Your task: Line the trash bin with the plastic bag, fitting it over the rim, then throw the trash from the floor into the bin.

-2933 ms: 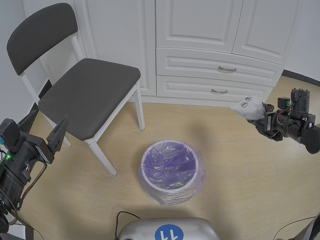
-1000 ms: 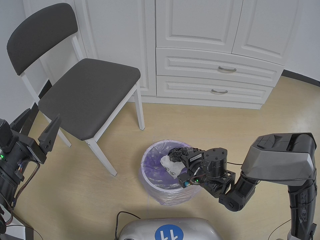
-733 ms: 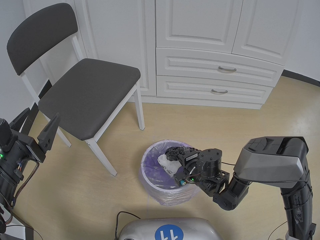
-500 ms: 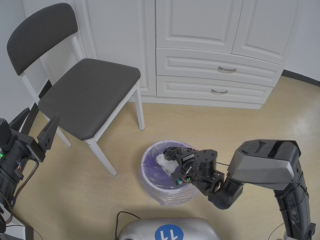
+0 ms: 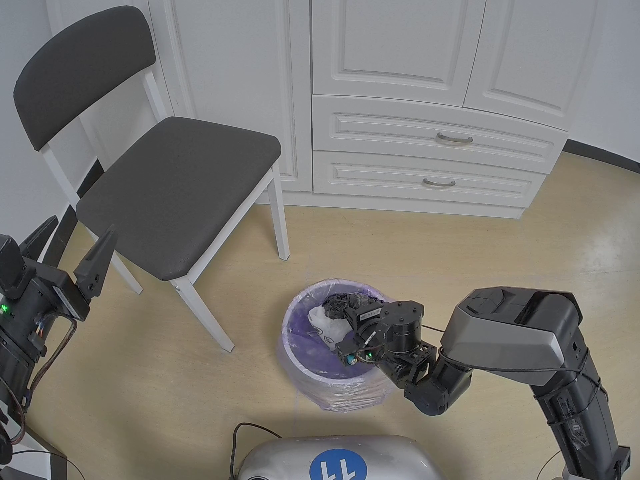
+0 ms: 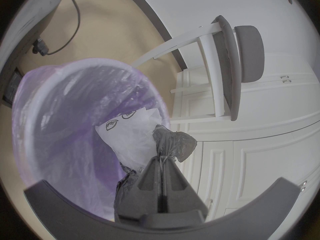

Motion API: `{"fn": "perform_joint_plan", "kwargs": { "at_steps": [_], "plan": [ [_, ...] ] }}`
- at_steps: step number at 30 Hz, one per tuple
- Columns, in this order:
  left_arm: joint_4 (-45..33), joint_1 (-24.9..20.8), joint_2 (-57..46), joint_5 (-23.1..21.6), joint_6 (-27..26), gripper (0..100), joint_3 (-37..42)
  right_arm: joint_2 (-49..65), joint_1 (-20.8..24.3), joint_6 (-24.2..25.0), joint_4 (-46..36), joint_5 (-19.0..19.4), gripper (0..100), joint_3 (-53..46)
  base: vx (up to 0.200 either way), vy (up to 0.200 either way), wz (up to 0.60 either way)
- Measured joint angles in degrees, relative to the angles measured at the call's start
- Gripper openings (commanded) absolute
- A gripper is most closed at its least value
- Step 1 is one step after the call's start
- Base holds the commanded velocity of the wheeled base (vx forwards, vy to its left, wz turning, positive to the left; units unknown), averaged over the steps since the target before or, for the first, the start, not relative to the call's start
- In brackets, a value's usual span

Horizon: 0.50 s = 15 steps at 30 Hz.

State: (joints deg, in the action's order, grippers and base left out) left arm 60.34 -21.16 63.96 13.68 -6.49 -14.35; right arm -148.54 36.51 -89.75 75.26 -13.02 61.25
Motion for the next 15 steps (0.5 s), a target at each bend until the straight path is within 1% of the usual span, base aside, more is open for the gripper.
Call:
{"fn": "perform_joint_plan", "kwargs": {
  "at_steps": [5,8,15],
  "plan": [
    [0.01,0.5,0.15,-0.07,0.0,100,-0.04,-0.46,0.06,0.17,-0.49,-0.02,0,4.02,0.0,0.0,0.0],
    [0.01,0.61,0.21,-0.07,-0.02,100,-0.04,-0.63,-0.02,0.22,-3.08,0.0,0,4.99,0.0,0.0,0.0],
    [0.09,0.74,0.28,-0.07,0.0,100,0.0,-0.79,-0.49,1.96,-3.66,0.13,0,3.25,0.0,0.0,0.0]
  ]
}}
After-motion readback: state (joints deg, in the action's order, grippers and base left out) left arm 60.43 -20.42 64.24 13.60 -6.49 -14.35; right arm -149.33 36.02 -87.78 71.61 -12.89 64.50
